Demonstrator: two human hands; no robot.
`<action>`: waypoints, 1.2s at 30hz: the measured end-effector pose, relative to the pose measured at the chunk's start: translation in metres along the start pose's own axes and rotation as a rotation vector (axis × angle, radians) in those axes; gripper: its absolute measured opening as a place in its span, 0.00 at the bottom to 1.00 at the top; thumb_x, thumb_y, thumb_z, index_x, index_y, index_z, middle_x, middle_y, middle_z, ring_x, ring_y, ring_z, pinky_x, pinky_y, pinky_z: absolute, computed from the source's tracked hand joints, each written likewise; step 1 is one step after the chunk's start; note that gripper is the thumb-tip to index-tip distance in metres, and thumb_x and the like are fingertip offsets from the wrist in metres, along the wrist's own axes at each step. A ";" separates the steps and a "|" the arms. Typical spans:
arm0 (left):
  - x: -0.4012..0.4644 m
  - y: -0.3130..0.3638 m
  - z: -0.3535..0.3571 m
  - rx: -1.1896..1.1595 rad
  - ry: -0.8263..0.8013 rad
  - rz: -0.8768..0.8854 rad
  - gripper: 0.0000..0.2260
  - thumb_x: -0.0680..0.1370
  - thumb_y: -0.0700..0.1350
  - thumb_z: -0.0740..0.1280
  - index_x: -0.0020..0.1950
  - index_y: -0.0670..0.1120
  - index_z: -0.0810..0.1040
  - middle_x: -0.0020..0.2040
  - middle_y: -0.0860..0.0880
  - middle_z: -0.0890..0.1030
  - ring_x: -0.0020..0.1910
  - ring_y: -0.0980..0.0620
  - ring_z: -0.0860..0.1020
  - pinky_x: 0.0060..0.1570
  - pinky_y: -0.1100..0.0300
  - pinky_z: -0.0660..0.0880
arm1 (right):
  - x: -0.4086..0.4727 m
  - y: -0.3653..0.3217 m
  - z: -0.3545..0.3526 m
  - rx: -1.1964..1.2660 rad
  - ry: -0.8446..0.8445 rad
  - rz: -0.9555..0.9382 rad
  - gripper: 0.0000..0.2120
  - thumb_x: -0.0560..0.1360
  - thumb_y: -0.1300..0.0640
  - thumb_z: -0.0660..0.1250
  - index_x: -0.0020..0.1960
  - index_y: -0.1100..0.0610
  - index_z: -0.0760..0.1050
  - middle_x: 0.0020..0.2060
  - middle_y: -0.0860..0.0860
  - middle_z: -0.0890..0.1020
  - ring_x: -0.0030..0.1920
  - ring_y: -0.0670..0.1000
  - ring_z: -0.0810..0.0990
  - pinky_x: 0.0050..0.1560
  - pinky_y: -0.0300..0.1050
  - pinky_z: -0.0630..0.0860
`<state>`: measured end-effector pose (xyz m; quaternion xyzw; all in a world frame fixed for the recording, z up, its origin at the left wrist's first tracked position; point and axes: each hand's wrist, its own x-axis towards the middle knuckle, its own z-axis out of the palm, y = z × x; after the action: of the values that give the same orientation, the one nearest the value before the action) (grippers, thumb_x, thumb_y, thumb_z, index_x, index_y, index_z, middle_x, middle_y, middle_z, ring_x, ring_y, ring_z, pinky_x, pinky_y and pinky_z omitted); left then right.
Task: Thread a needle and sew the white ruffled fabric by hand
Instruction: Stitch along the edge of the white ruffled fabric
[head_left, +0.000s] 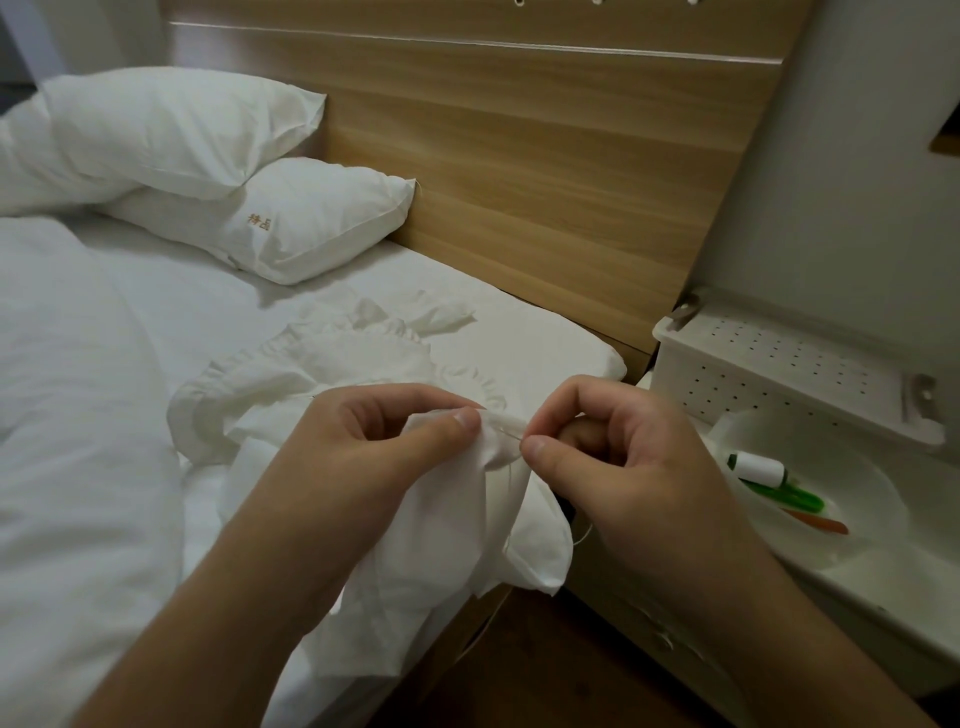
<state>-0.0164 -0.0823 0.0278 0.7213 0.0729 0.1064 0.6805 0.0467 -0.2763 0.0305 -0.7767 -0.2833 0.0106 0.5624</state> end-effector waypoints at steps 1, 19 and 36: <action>0.000 0.000 0.000 0.005 -0.002 0.002 0.05 0.76 0.47 0.74 0.46 0.53 0.91 0.47 0.49 0.89 0.51 0.48 0.87 0.55 0.47 0.82 | 0.000 0.000 0.000 -0.005 0.004 -0.003 0.06 0.77 0.61 0.72 0.42 0.53 0.80 0.27 0.57 0.77 0.31 0.62 0.75 0.31 0.57 0.74; -0.003 0.006 0.002 0.120 -0.020 0.052 0.07 0.79 0.46 0.73 0.46 0.55 0.90 0.46 0.51 0.89 0.50 0.51 0.87 0.57 0.41 0.84 | 0.000 -0.002 0.001 -0.023 -0.075 0.055 0.16 0.79 0.61 0.68 0.59 0.42 0.78 0.27 0.59 0.73 0.31 0.63 0.72 0.31 0.57 0.73; -0.001 -0.002 0.003 0.273 0.032 0.165 0.06 0.78 0.47 0.74 0.45 0.55 0.90 0.41 0.55 0.88 0.44 0.55 0.86 0.44 0.54 0.83 | 0.002 0.002 0.002 -0.066 -0.086 0.087 0.07 0.78 0.61 0.67 0.44 0.51 0.81 0.28 0.60 0.75 0.30 0.62 0.73 0.32 0.63 0.74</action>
<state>-0.0163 -0.0857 0.0255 0.8088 0.0379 0.1627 0.5638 0.0484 -0.2736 0.0287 -0.8052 -0.2734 0.0593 0.5228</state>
